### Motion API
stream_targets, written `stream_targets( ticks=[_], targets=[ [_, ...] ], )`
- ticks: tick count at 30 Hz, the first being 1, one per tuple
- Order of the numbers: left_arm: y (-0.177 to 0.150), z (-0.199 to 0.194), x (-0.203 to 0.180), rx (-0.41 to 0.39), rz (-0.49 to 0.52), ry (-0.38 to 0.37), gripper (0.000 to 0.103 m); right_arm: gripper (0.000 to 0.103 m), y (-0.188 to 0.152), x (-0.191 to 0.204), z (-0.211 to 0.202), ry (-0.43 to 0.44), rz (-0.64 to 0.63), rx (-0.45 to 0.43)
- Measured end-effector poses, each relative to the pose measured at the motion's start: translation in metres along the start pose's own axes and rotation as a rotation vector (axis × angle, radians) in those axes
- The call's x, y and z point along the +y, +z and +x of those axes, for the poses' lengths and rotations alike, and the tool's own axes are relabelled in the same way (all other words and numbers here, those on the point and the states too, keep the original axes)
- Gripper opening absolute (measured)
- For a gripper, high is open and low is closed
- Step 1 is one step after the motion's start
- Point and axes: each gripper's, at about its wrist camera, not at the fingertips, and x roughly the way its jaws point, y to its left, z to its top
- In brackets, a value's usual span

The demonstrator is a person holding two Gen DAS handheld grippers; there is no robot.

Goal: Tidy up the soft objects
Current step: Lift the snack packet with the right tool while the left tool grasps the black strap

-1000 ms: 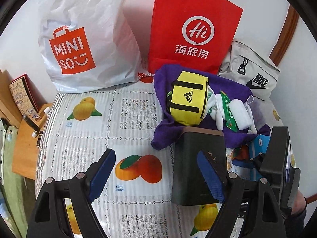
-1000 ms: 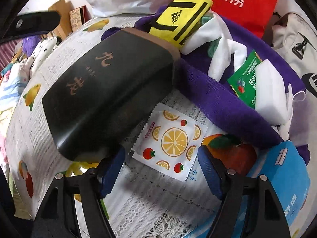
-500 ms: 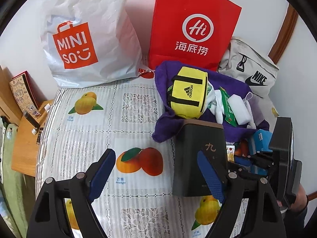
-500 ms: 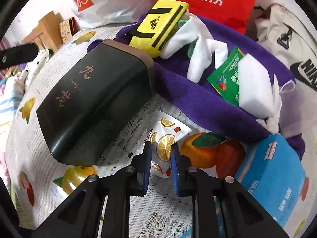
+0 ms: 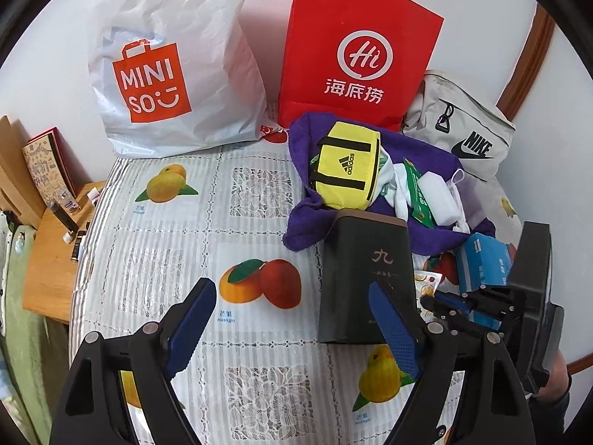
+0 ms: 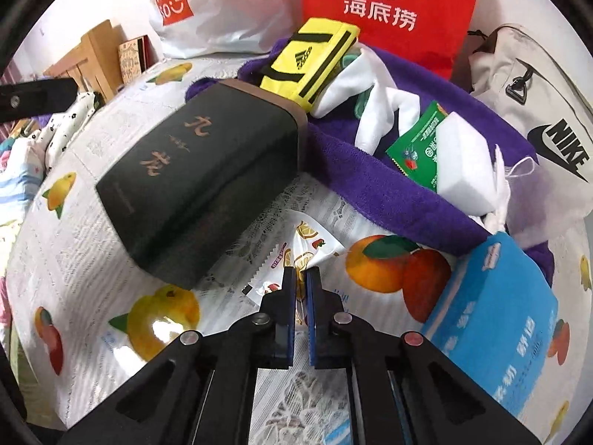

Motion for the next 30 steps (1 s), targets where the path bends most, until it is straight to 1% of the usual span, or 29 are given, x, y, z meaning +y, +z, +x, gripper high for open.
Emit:
stream_targets(
  ticks=[1, 6, 10, 13, 16, 20, 25, 29, 30],
  targets=[
    [-0.001, -0.001, -0.001, 0.000, 0.001, -0.001, 0.084, 0.005, 0.001, 0.000, -0.005, -0.007, 0.011, -0.017],
    [-0.008, -0.004, -0.005, 0.005, 0.006, 0.000, 0.084, 0.005, 0.001, 0.000, -0.022, -0.015, 0.028, -0.046],
    [-0.015, -0.008, -0.009, 0.013, 0.004, 0.005, 0.084, 0.005, -0.006, -0.005, -0.039, -0.017, 0.057, -0.075],
    [-0.025, -0.011, -0.015, 0.017, 0.024, 0.012, 0.084, 0.005, -0.013, -0.010, -0.053, 0.000, 0.088, -0.098],
    [-0.036, -0.014, -0.020, 0.026, 0.038, 0.015, 0.084, 0.005, -0.019, -0.009, -0.066, -0.001, 0.099, -0.122],
    [-0.056, -0.015, -0.030, 0.040, 0.056, -0.001, 0.084, 0.005, -0.029, -0.009, -0.086, -0.012, 0.109, -0.160],
    [-0.091, -0.011, -0.046, 0.076, 0.093, -0.023, 0.084, 0.005, -0.049, -0.015, -0.109, -0.024, 0.135, -0.192],
    [-0.120, -0.003, -0.062, 0.121, 0.121, -0.065, 0.084, 0.005, -0.066, -0.024, -0.124, -0.040, 0.162, -0.216],
    [-0.130, -0.001, -0.067, 0.132, 0.141, -0.073, 0.084, 0.005, -0.071, -0.026, -0.128, -0.044, 0.176, -0.224]
  ],
)
